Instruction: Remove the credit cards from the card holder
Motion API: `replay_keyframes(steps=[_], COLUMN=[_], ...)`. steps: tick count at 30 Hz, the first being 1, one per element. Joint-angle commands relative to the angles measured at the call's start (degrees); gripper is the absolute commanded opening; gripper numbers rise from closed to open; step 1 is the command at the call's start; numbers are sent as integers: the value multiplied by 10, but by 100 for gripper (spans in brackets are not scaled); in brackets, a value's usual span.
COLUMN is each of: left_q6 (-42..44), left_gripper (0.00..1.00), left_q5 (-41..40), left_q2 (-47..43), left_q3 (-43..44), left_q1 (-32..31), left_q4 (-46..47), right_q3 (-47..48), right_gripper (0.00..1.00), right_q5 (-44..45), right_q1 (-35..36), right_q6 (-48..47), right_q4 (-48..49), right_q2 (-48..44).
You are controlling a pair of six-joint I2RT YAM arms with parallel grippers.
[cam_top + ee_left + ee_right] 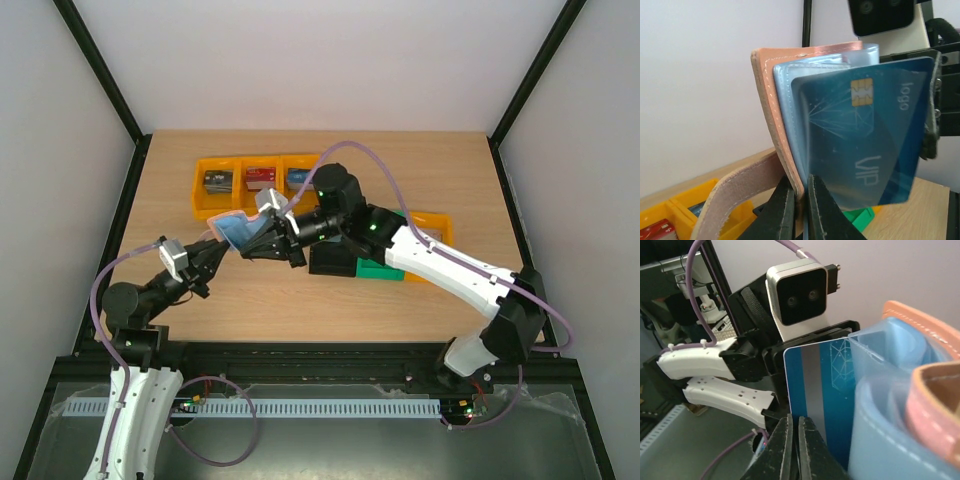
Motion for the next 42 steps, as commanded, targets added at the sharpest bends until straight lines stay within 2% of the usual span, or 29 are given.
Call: replay_keyframes(steps=[1, 5, 9, 12, 15, 20, 25, 30, 35, 42], left_q6=[6, -1, -27, -40, -42, -40, -44, -71, -40, -39], left_gripper=[2, 2, 2, 2, 2, 2, 2, 2, 2, 2], left_q5=[9, 14, 23, 22, 20, 15, 6, 7, 20, 17], left_q2=[2, -17, -22, -24, -26, -26, -28, -31, -33, -34], left_q3=[11, 17, 12, 8, 5, 5, 2, -6, -6, -2], left_q1=[-3, -3, -4, -4, -4, -4, -4, -4, -4, -4], left_q4=[12, 5, 14, 22, 25, 26, 17, 30, 17, 4], right_q3=[19, 11, -7, -10, -10, 1, -7, -41, -39, -34], right_gripper=[2, 2, 2, 7, 8, 2, 2, 2, 12, 12], right_q5=[56, 113, 235, 250, 251, 224, 196, 143, 69, 68], right_q1=[19, 19, 19, 19, 19, 19, 15, -27, -29, -29], right_q6=[-8, -20, -15, -19, -19, -24, -43, -14, -6, -1], right_q4=[-5, -5, 6, 4, -1, -16, -32, 7, 10, 9], right_q2=[-10, -22, -38, -41, -40, -29, -40, -65, -47, -24])
